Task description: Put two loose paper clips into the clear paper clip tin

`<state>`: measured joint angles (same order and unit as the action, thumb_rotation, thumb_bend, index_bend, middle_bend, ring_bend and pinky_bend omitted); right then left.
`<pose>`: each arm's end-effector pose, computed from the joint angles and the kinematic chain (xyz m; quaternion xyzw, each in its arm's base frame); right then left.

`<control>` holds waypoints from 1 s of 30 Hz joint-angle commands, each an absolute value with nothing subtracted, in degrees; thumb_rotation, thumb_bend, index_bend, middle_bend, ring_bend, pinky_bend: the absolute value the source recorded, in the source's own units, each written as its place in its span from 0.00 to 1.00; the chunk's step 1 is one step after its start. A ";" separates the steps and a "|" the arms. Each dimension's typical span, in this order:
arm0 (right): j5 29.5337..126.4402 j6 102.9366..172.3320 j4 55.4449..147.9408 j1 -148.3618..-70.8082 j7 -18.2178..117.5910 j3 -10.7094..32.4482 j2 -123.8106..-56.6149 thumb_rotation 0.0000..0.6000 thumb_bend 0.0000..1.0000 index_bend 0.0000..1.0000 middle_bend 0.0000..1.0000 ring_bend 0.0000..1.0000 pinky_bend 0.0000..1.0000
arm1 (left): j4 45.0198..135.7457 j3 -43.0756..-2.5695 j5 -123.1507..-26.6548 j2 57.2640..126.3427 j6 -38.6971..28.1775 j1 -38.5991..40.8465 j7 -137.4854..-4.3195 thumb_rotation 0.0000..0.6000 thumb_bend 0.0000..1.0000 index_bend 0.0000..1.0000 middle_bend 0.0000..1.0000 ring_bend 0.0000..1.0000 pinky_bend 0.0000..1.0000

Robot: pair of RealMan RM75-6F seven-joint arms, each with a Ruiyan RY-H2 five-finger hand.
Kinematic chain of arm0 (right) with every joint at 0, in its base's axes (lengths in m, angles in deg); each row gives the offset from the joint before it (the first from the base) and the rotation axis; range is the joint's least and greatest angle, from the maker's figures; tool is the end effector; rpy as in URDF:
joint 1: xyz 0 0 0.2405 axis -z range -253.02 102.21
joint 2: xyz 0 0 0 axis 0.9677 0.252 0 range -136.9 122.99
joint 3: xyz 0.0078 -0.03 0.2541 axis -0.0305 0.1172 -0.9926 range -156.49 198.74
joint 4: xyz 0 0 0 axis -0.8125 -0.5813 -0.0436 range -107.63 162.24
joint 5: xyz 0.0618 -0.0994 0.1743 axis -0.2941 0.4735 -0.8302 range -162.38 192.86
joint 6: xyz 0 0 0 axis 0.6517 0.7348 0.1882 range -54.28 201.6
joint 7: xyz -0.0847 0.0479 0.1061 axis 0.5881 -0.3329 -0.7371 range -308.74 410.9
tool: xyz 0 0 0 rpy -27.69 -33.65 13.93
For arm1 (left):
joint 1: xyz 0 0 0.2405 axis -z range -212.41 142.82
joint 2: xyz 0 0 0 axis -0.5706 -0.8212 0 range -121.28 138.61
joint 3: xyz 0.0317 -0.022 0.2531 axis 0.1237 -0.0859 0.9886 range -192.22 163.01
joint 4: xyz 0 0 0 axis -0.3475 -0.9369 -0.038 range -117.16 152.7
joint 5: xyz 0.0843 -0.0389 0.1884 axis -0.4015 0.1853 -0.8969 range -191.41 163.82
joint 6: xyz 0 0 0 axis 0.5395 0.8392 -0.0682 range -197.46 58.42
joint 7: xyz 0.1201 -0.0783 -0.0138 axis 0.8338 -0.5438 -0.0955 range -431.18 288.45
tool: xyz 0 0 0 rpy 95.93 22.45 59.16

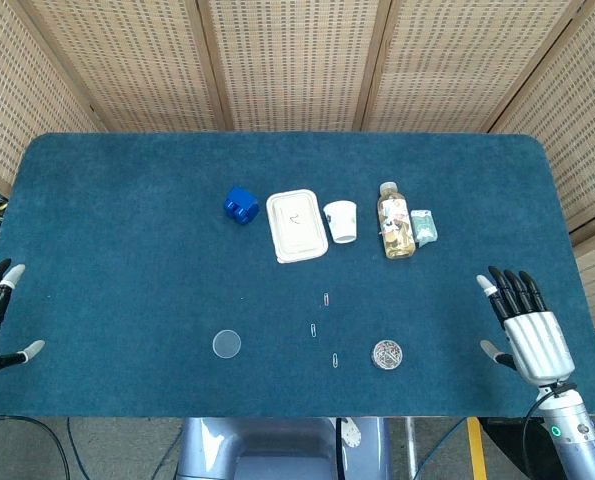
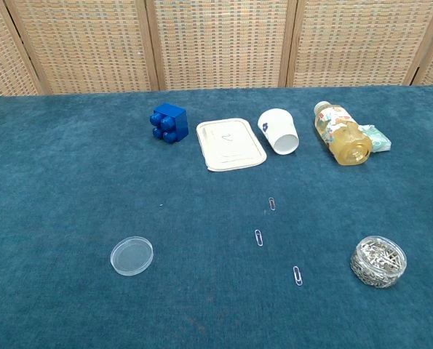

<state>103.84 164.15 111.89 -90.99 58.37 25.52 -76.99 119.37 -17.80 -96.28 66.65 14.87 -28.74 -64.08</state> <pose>-0.2901 -0.2134 0.1311 0.6725 -0.2730 0.3957 0.5627 -0.2904 0.1860 0.1798 -0.5992 -0.3750 -0.3622 0.6075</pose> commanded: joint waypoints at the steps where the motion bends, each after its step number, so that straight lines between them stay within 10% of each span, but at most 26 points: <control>1: 104.35 162.48 112.39 -91.48 57.74 25.04 -77.03 1.00 0.00 0.00 0.00 0.00 0.00 | 119.36 -17.85 -96.15 66.65 14.81 -28.74 -64.11 1.00 0.00 0.00 0.00 0.00 0.00; 12: 107.42 140.73 121.84 -107.06 58.77 19.55 -72.80 1.00 0.00 0.05 0.00 0.00 0.00 | 119.07 -18.23 -95.28 66.80 13.87 -28.31 -63.97 1.00 0.00 0.00 0.00 0.00 0.00; 30: 105.83 119.42 110.89 -125.23 63.36 14.65 -91.13 1.00 0.20 0.37 0.00 0.00 0.00 | 117.44 -19.33 -91.75 67.58 10.80 -26.87 -63.89 1.00 0.00 0.00 0.00 0.00 0.00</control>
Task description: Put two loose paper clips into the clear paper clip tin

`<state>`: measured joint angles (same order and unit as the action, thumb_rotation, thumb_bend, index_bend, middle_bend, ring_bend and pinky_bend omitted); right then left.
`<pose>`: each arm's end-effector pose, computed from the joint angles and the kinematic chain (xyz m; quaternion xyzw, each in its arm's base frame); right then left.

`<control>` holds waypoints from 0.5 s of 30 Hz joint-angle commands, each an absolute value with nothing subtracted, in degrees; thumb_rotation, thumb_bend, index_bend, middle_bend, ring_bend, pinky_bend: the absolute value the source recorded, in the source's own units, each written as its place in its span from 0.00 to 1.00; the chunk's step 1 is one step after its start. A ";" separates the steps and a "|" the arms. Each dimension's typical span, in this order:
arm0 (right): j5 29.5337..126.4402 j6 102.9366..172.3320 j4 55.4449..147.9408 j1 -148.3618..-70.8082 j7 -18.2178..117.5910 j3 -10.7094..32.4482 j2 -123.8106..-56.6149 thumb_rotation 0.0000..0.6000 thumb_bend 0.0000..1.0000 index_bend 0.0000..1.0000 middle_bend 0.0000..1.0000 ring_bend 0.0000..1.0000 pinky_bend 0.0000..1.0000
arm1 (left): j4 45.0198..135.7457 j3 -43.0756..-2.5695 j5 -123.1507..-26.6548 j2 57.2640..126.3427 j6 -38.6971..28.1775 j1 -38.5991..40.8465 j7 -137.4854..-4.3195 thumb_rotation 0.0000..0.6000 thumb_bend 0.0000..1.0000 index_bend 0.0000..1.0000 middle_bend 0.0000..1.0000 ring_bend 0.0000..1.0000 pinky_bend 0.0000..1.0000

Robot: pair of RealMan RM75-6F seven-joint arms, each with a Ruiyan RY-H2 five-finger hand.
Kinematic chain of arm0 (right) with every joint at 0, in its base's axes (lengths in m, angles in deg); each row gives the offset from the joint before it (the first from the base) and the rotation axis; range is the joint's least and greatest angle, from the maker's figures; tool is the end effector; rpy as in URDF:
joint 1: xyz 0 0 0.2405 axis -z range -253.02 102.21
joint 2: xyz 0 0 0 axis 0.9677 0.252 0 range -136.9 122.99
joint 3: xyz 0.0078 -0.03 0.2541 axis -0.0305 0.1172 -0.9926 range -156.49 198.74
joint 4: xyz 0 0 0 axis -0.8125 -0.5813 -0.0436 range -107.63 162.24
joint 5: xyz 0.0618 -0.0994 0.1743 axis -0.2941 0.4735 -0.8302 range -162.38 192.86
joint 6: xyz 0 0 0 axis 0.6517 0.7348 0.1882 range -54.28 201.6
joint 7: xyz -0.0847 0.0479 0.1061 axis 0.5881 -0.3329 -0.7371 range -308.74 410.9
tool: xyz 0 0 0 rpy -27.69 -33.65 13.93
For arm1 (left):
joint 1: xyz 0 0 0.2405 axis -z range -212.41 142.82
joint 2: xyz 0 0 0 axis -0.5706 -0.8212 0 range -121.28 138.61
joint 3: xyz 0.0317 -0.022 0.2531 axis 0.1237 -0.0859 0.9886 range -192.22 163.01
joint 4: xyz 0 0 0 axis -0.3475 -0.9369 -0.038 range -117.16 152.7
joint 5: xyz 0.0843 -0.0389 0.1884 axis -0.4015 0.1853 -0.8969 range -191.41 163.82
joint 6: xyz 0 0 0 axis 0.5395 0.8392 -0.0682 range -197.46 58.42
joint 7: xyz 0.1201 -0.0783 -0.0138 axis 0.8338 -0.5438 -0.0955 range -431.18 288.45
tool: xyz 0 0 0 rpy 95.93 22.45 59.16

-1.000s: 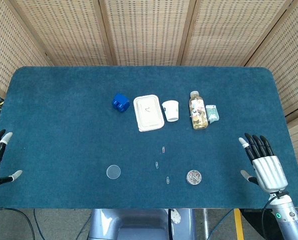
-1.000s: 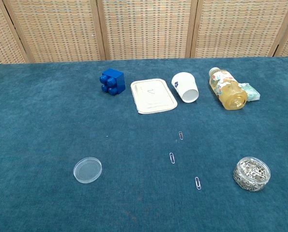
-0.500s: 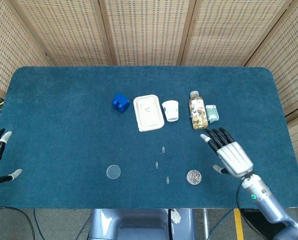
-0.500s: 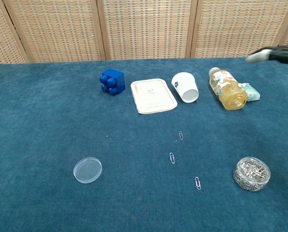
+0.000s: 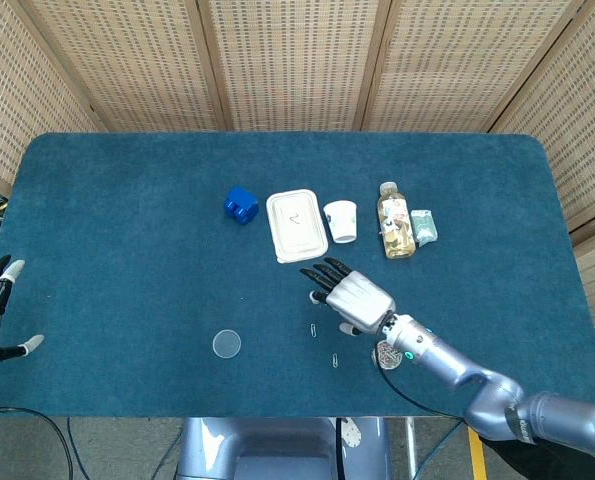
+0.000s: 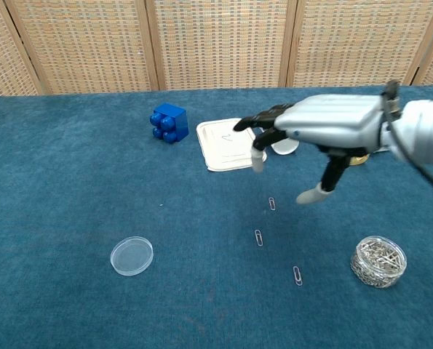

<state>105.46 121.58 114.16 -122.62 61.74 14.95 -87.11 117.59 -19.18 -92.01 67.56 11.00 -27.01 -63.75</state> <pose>-0.1142 -0.3282 -0.0013 0.8643 -0.1963 0.3581 0.2937 -0.3006 0.2000 0.1757 -0.5951 -0.3908 -0.3415 0.6136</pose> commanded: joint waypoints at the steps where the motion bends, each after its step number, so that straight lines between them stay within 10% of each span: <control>1: 105.95 119.33 110.18 -125.54 63.57 14.67 -91.94 1.00 0.20 0.38 0.00 0.00 0.00 | 117.42 -19.35 -91.69 67.57 10.75 -26.85 -63.94 1.00 0.00 0.00 0.00 0.00 0.00; 15: 106.89 116.60 103.43 -129.07 68.94 17.21 -100.11 1.00 0.20 0.40 0.00 0.00 0.00 | 117.25 -19.49 -91.05 67.41 9.99 -26.45 -64.44 1.00 0.00 0.00 0.00 0.00 0.00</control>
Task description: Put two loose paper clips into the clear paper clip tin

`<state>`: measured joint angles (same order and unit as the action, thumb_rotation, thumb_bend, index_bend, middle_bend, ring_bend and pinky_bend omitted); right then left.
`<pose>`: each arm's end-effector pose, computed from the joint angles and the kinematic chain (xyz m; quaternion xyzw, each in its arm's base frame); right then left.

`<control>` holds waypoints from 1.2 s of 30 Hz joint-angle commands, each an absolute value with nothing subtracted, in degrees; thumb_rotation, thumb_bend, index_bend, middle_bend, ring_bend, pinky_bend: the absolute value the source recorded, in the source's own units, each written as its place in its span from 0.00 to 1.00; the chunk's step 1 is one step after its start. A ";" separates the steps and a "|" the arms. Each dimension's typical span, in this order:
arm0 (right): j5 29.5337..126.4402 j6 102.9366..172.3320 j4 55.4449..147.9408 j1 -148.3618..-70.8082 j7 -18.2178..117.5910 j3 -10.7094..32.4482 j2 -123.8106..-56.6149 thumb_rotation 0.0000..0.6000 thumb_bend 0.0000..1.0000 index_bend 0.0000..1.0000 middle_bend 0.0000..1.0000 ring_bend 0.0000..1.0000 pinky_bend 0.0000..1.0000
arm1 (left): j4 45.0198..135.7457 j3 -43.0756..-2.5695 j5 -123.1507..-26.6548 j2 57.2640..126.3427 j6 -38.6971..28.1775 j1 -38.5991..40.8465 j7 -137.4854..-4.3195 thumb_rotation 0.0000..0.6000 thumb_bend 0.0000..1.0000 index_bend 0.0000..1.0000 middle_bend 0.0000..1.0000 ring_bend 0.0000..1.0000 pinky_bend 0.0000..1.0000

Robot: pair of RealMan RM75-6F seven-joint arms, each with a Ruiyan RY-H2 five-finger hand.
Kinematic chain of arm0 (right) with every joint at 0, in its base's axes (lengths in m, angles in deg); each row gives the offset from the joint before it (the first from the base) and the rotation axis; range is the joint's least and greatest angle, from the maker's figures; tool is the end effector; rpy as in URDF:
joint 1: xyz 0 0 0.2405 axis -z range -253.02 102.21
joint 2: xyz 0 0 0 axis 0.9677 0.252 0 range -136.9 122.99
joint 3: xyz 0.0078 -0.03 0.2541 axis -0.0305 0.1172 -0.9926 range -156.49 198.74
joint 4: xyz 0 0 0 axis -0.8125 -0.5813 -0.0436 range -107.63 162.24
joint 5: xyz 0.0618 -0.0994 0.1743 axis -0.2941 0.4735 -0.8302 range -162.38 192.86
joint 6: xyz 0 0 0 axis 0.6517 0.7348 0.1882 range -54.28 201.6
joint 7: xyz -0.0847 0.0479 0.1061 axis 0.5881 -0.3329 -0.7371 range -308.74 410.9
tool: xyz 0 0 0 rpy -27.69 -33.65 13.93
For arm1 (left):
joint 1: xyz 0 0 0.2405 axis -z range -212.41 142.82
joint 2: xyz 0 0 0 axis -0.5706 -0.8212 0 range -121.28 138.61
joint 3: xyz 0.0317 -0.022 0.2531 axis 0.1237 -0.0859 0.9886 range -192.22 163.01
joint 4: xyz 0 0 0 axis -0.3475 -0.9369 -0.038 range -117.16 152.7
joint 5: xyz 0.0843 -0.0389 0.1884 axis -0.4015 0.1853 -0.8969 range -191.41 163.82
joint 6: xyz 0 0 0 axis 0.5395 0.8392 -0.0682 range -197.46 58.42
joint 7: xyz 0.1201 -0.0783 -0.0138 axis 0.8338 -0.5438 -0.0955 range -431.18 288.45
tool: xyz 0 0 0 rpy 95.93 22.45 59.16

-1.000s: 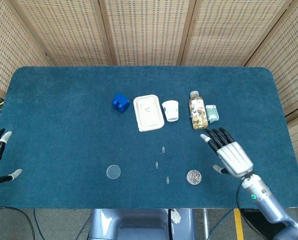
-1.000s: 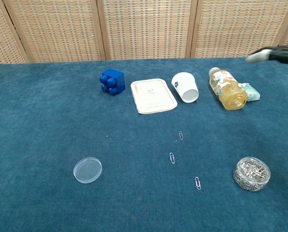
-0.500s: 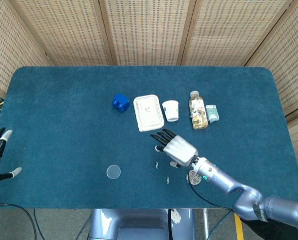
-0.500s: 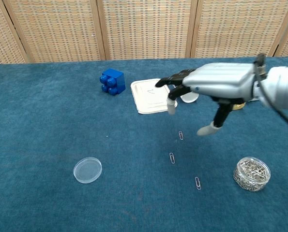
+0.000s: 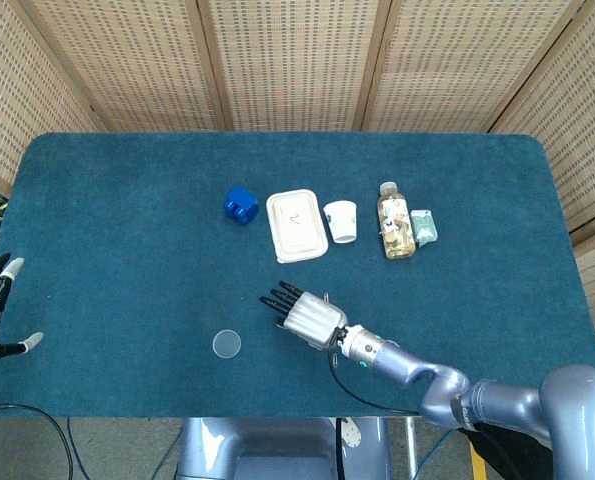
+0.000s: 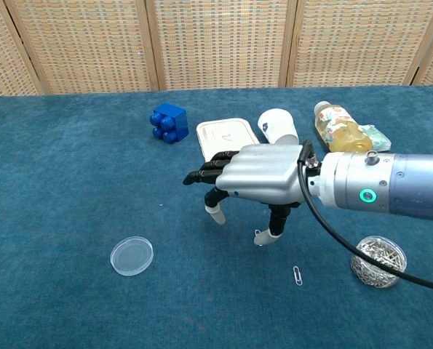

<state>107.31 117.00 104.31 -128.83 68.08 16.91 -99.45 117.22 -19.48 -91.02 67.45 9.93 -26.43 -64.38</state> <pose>-0.0874 -0.3210 -0.0726 0.9064 -0.1096 0.3205 0.2523 -0.3026 0.2041 0.1761 -0.5934 -0.3967 -0.3395 0.6125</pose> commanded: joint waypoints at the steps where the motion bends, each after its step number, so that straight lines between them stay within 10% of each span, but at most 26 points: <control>1: 106.71 116.54 103.16 -129.10 69.24 17.29 -100.25 1.00 0.20 0.41 0.00 0.00 0.00 | 117.27 -19.49 -91.06 67.38 10.01 -26.45 -64.50 1.00 0.00 0.00 0.00 0.00 0.00; 36: 102.31 115.98 97.98 -129.37 72.11 18.48 -103.88 1.00 0.28 0.44 0.00 0.00 0.00 | 117.25 -19.43 -90.70 67.10 9.34 -26.02 -65.17 1.00 0.00 0.00 0.00 0.00 0.00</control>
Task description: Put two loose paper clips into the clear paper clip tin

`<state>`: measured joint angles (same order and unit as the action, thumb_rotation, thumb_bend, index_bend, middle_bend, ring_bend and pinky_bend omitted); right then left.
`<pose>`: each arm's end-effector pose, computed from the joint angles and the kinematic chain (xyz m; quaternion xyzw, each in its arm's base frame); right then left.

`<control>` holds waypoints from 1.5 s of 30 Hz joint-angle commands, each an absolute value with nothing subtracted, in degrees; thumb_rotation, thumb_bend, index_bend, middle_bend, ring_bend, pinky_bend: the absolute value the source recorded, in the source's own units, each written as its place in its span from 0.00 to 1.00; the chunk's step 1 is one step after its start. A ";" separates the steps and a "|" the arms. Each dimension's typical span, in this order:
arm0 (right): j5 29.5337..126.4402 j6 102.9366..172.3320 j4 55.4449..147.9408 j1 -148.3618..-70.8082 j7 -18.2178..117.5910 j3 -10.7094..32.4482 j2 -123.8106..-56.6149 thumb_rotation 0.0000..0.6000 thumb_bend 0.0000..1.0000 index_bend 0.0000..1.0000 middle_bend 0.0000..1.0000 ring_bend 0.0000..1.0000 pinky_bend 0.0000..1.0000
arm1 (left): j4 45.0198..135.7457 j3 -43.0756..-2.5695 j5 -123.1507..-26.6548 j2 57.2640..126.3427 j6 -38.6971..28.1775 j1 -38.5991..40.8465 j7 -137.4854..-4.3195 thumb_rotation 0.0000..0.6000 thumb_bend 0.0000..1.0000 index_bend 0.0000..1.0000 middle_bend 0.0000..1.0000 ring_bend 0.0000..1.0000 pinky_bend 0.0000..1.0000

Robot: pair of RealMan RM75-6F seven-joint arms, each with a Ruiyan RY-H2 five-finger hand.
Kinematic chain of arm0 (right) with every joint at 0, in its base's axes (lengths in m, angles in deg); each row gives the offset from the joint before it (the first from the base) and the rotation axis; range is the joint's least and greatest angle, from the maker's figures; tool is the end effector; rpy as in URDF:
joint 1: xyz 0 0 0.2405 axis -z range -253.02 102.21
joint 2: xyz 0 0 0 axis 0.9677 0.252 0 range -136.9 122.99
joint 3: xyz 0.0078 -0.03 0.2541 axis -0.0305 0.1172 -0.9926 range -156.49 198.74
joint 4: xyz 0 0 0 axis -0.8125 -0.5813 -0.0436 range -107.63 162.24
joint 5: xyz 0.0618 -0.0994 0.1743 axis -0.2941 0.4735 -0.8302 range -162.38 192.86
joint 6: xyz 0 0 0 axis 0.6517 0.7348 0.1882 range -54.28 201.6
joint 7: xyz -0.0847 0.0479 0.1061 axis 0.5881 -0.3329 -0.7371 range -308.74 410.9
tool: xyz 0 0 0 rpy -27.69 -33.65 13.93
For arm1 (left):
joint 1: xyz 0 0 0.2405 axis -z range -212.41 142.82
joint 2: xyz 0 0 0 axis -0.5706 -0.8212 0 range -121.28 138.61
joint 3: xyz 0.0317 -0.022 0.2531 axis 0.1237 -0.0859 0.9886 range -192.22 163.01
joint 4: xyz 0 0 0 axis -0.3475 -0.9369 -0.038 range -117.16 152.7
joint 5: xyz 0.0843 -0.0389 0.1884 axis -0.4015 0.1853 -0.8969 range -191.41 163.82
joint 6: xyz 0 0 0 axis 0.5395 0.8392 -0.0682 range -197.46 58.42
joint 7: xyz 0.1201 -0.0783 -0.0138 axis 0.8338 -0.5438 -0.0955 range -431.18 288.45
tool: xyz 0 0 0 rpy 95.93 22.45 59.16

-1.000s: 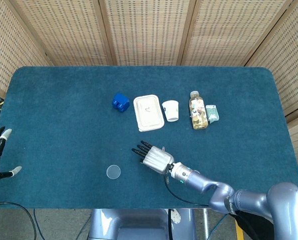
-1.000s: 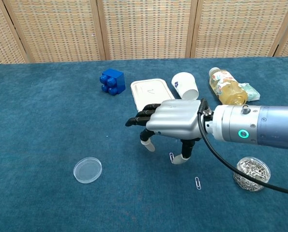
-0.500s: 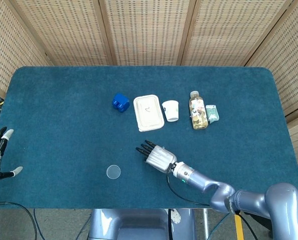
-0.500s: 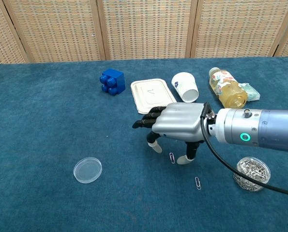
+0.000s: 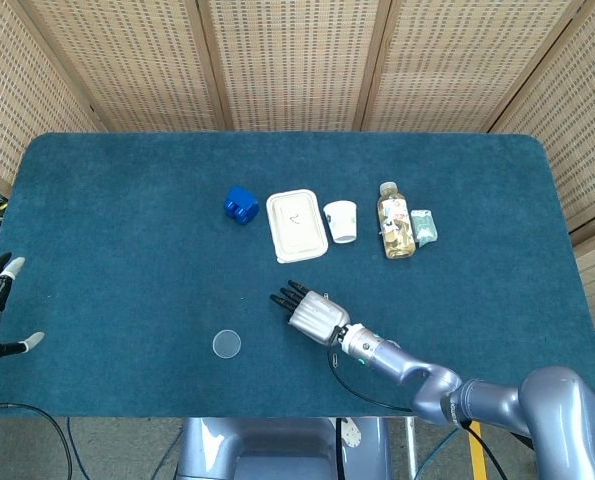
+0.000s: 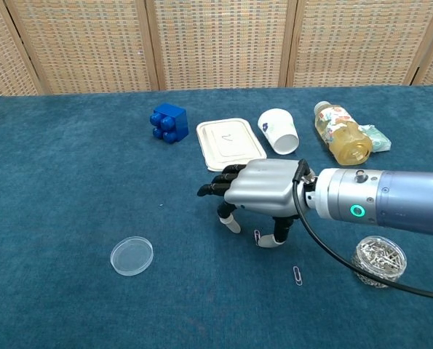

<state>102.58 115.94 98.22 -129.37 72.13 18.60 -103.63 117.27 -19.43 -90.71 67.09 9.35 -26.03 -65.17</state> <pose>-0.1037 -0.3291 -0.0928 0.9118 -0.1072 0.2817 0.2789 -0.3027 0.2059 0.1768 -0.5932 -0.4015 -0.3404 0.6091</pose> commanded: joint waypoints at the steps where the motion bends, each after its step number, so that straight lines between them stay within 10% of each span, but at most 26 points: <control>1: 102.12 115.97 97.80 -129.37 72.12 18.41 -104.07 1.00 0.28 0.44 0.00 0.00 0.00 | 117.23 -19.42 -90.72 67.10 9.36 -26.02 -65.17 1.00 0.00 0.00 0.00 0.00 0.00; 45: 102.46 118.62 94.62 -128.34 70.64 20.04 -104.61 1.00 0.47 0.63 0.04 0.00 0.00 | 117.24 -19.38 -90.26 67.07 8.76 -25.61 -65.11 1.00 0.00 0.00 0.00 0.00 0.00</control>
